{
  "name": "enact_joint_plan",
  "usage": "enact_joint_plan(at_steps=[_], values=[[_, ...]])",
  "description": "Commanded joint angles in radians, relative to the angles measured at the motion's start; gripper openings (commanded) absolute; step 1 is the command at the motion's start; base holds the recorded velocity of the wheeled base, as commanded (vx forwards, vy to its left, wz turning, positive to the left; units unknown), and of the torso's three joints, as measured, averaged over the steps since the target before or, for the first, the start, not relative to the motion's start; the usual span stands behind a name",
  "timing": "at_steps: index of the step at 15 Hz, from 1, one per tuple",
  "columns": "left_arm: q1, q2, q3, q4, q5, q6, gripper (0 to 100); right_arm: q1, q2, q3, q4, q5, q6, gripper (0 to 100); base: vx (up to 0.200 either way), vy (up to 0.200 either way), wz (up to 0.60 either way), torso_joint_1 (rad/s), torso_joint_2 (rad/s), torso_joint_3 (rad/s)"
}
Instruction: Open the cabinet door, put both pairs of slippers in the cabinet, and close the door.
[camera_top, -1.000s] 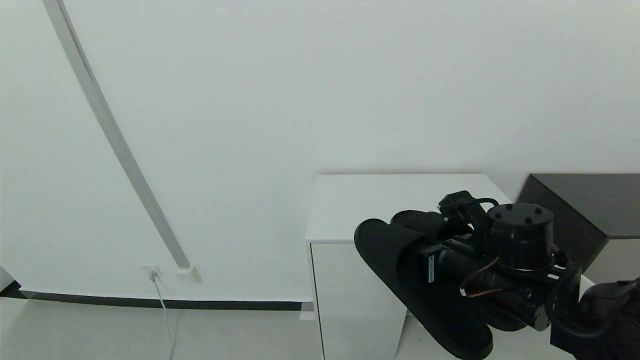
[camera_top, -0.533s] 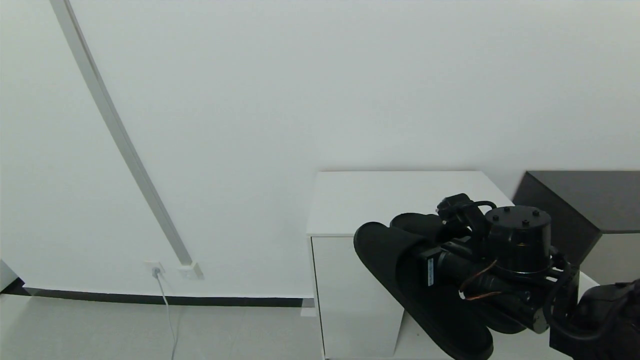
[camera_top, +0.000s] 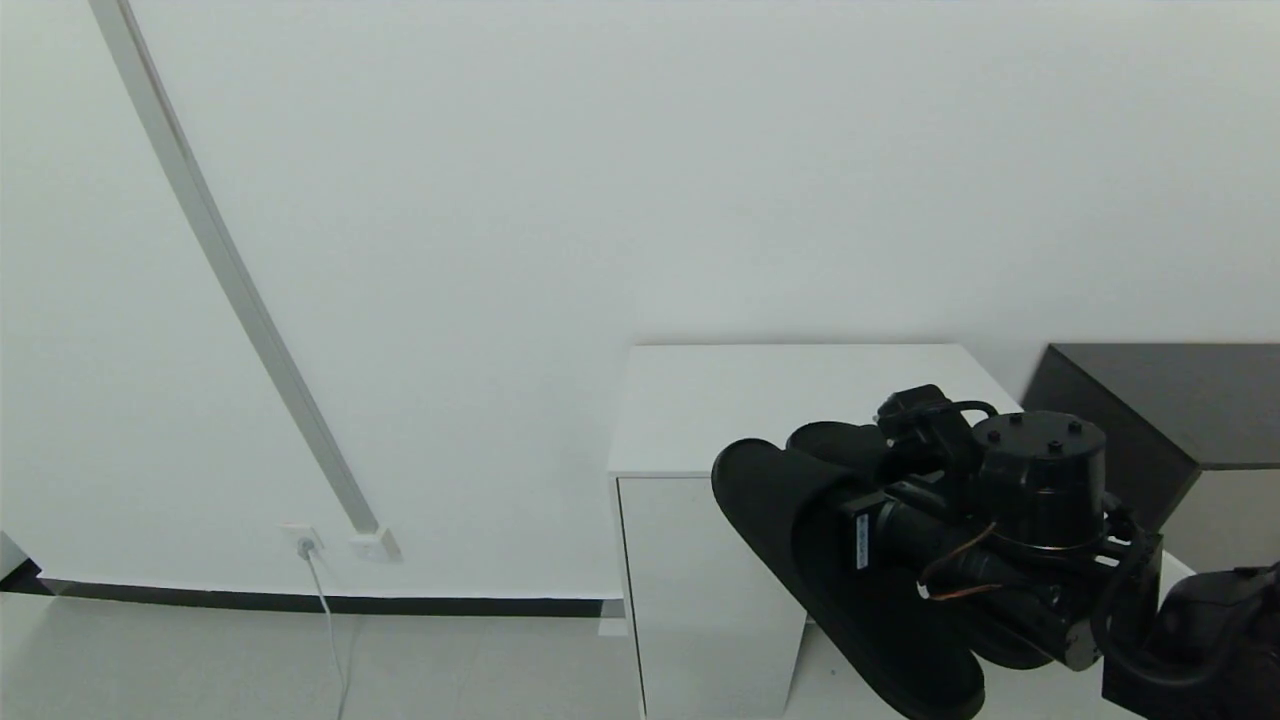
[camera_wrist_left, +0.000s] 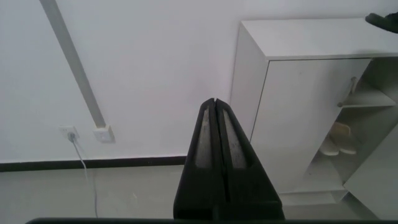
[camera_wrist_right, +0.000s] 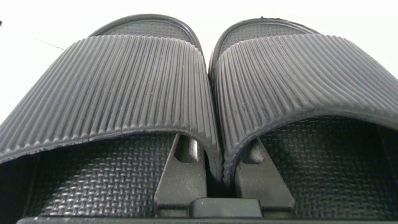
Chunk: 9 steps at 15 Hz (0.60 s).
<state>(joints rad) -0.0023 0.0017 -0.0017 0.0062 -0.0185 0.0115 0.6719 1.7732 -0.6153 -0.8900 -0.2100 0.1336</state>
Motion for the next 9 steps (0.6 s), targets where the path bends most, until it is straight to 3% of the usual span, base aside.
enact_joint_plan(at_steps=[1,9], values=[[0.001,0.0,0.0,0.001,0.0,0.001,0,-0.002,-0.015,0.002,0.002,-0.003,0.0,0,0.0,-0.2,0.0,0.007,0.0,-0.002],[0.001,0.0,0.0,0.0,0.0,0.001,0,0.012,-0.012,0.019,0.0,-0.003,0.0,0,0.0,-0.2,0.0,0.004,0.0,0.003]])
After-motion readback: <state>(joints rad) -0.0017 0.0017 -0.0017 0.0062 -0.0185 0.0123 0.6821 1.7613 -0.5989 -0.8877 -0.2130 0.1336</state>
